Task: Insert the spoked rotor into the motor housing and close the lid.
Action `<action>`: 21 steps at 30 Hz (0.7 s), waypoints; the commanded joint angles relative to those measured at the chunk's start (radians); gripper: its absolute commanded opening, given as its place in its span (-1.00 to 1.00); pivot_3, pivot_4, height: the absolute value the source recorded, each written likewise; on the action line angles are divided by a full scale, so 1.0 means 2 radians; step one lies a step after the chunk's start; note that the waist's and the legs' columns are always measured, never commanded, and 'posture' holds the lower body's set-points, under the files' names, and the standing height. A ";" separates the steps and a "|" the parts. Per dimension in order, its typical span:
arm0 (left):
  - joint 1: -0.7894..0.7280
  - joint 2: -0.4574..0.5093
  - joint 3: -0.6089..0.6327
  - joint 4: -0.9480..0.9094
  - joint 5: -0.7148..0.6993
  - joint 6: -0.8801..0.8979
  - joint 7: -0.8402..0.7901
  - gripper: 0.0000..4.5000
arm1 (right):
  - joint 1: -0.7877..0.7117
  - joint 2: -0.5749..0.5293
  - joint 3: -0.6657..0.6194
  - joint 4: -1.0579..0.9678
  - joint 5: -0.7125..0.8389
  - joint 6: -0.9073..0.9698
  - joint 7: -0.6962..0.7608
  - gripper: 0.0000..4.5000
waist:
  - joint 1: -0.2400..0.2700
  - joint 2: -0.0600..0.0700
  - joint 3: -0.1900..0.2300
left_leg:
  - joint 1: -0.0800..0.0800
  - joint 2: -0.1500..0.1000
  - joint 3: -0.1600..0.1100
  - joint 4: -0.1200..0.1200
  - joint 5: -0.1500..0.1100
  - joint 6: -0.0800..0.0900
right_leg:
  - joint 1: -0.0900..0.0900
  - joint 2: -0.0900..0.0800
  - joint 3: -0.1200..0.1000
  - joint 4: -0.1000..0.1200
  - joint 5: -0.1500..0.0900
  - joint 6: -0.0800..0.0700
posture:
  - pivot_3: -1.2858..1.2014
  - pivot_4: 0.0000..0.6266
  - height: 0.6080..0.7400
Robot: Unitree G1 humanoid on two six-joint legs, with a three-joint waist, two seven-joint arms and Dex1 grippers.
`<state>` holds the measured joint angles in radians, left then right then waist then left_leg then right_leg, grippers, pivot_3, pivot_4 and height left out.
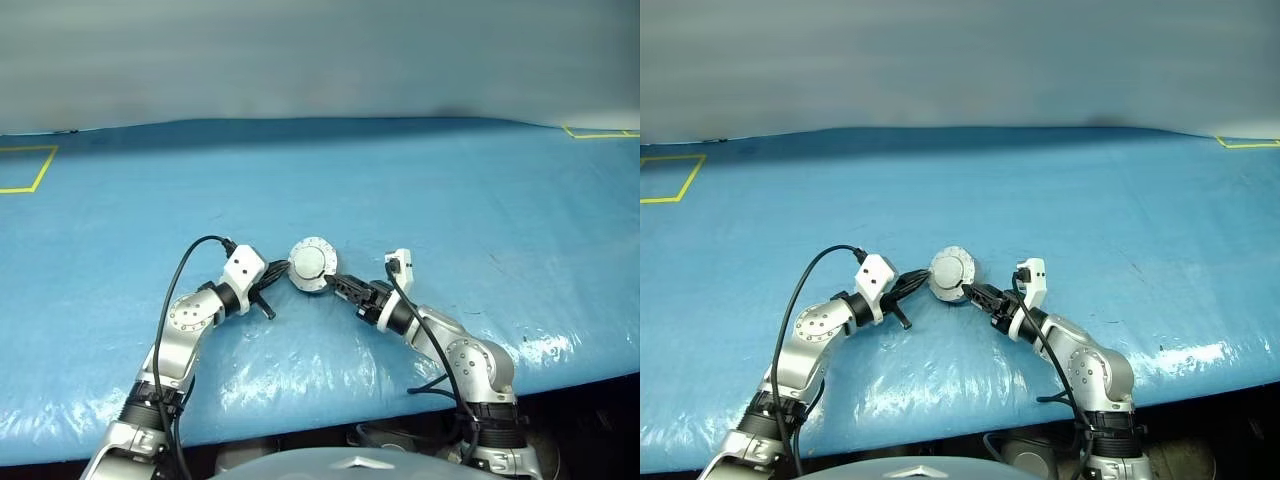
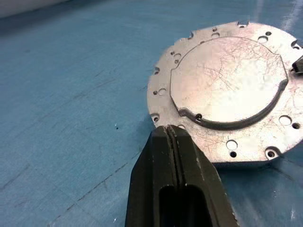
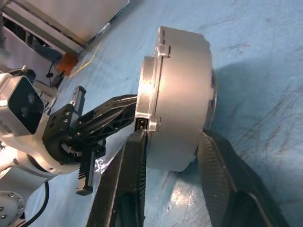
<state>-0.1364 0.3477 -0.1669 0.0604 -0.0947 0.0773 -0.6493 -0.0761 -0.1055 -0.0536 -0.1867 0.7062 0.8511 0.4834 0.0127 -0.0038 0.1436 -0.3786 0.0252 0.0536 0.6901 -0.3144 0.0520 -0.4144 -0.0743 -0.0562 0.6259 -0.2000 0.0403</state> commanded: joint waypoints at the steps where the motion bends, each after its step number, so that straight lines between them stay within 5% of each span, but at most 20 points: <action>1: 0.006 -0.002 -0.017 0.006 0.011 0.010 -0.004 -1.00 | -0.011 0.011 0.014 -0.003 0.003 -0.011 0.004 -0.48 | 0.000 0.000 0.000 | 0.000 0.000 0.000 0.000 0.000 0.000 | 0.000 0.000 0.000 0.000 0.000 0.000 | 0.03 -0.52 1.00; 9: 0.008 0.002 -0.005 -0.010 -0.006 0.011 -0.012 -1.00 | -0.013 0.025 0.011 0.005 0.012 -0.003 -0.001 -0.48 | -0.002 0.000 0.000 | 0.000 0.000 0.000 0.000 0.000 0.000 | 0.000 0.000 0.000 0.000 0.000 0.000 | 0.03 -0.52 1.00; 14: 0.016 -0.016 0.095 -0.124 -0.226 0.106 -0.052 -1.00 | -0.015 0.042 -0.017 0.015 0.030 0.016 -0.030 -0.48 | -0.011 0.000 0.001 | -0.001 0.001 0.000 0.000 0.000 0.000 | -0.002 0.000 0.001 0.001 0.000 0.000 | 0.03 -0.52 1.00; 21: 0.034 0.041 0.137 -0.172 -0.246 0.139 -0.053 -1.00 | -0.029 0.085 -0.085 0.038 0.155 0.086 -0.058 -0.48 | -0.013 0.001 0.002 | -0.002 0.001 0.000 -0.001 0.001 -0.001 | -0.003 0.001 0.001 0.001 0.001 0.002 | 0.03 -0.52 1.00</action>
<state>-0.0794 0.4260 0.0906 -0.2463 -0.5705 0.3403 -0.7615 -0.1060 0.0312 -0.1968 -0.0936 0.9112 1.0083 0.3687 -0.0130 -0.0017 0.1472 -0.3834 0.0268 0.0535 0.6886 -0.3130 0.0495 -0.4207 -0.0715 -0.0544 0.6266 -0.1971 0.0446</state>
